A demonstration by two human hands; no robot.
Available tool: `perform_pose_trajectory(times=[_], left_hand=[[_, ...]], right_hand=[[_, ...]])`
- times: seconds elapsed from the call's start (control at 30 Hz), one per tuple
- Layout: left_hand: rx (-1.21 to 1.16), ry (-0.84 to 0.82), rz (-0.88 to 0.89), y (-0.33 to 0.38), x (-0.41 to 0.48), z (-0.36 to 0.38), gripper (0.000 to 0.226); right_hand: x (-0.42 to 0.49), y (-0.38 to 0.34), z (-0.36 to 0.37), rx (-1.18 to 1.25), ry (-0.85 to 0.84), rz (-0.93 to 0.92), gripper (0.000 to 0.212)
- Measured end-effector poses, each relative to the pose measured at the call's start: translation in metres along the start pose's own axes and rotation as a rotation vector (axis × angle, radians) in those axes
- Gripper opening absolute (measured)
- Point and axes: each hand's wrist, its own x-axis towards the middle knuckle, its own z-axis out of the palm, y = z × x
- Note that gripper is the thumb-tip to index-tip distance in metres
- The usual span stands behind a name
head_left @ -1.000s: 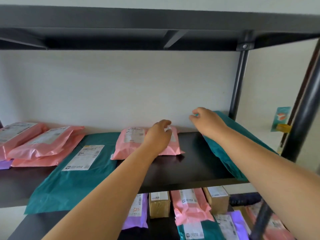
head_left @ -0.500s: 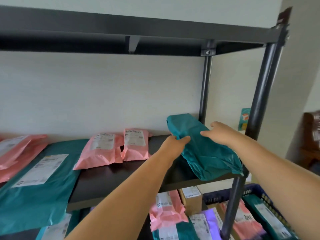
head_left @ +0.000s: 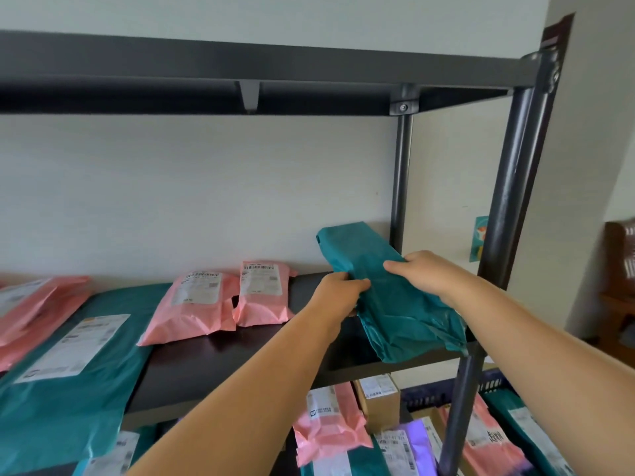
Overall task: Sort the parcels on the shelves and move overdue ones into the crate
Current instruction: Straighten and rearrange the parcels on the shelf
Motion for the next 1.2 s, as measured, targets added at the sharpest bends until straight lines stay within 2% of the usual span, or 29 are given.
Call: perform_pose_trajectory(times=[0.1,0.17,0.3,0.37,0.47,0.6,0.7,0.8,0.9,1.0,1.13,1.2], left_hand=[[-0.066,0.012,0.048,0.005,-0.001,-0.009,0.030],[-0.137,0.030,0.081,0.011,-0.003,-0.018,0.030],[-0.235,0.070,0.120,0.023,-0.011,-0.042,0.031],[-0.273,0.080,0.123,0.027,-0.016,-0.054,0.033],[-0.259,0.100,0.127,0.029,-0.024,-0.071,0.035],[-0.241,0.172,0.149,0.033,-0.030,-0.093,0.037],[-0.244,0.162,0.159,0.040,-0.039,-0.107,0.040],[-0.274,0.128,0.144,0.045,-0.044,-0.116,0.050],[-0.326,0.167,0.124,0.040,-0.044,-0.124,0.053],[-0.402,0.180,0.110,0.031,-0.043,-0.137,0.048],[-0.547,0.149,0.059,0.023,-0.043,-0.154,0.048],[-0.625,0.124,0.042,0.021,-0.044,-0.159,0.055]], right_hand=[[-0.010,-0.012,-0.004,0.033,0.009,-0.074,0.037],[-0.018,-0.021,-0.007,0.141,-0.031,-0.115,0.037],[-0.033,-0.040,-0.005,0.428,-0.231,-0.166,0.055],[-0.036,-0.047,0.002,0.489,-0.267,-0.210,0.066],[-0.043,-0.060,0.020,0.419,-0.144,-0.277,0.077],[-0.053,-0.075,0.042,0.166,0.091,-0.349,0.096],[-0.058,-0.083,0.062,-0.111,0.251,-0.485,0.089],[-0.064,-0.092,0.079,-0.256,0.305,-0.608,0.077],[-0.068,-0.098,0.092,-0.227,0.260,-0.663,0.078],[-0.070,-0.099,0.099,-0.170,0.145,-0.676,0.083],[-0.067,-0.105,0.091,0.064,-0.052,-0.576,0.058],[-0.059,-0.105,0.087,0.184,-0.078,-0.476,0.054]])
